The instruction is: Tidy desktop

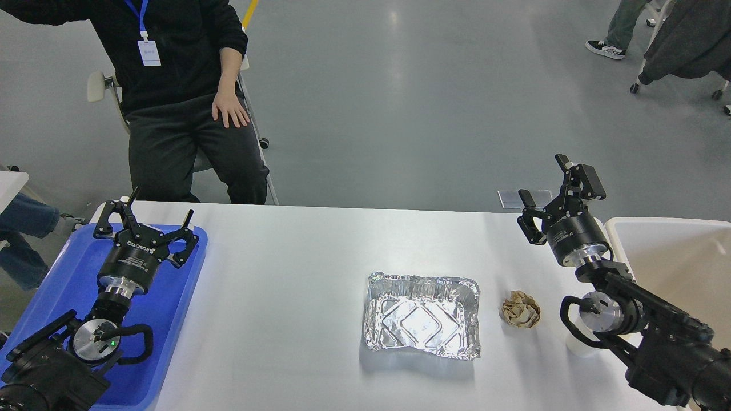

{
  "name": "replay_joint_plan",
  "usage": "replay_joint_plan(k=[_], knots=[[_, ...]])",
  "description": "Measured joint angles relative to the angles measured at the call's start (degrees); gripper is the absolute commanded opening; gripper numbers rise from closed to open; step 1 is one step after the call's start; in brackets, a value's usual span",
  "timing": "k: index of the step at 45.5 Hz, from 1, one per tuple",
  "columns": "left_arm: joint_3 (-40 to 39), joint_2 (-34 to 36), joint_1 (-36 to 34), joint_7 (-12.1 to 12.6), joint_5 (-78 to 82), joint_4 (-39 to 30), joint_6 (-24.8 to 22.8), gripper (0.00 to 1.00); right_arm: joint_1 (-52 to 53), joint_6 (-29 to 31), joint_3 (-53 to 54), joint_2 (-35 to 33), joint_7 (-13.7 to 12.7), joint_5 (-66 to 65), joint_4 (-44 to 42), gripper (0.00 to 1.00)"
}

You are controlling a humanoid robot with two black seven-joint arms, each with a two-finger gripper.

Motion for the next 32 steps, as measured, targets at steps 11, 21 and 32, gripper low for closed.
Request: replay_joint_plan(k=[11, 21, 32], knots=[[0.0, 0.0, 0.0, 0.1, 0.0, 0.0, 0.0, 0.99, 0.5, 0.0, 0.0, 0.1, 0.0, -0.2, -0.2, 1.0], [0.0, 0.1, 0.0, 0.0, 0.0, 0.0, 0.0, 0.99, 0.8, 0.0, 0.1, -0.3, 0.0, -0.2, 0.0, 1.0], [0.0, 0.1, 0.1, 0.0, 0.0, 0.0, 0.0, 0.99, 1.1, 0.0, 0.1, -0.3, 0.0, -0.1, 0.1, 1.0]])
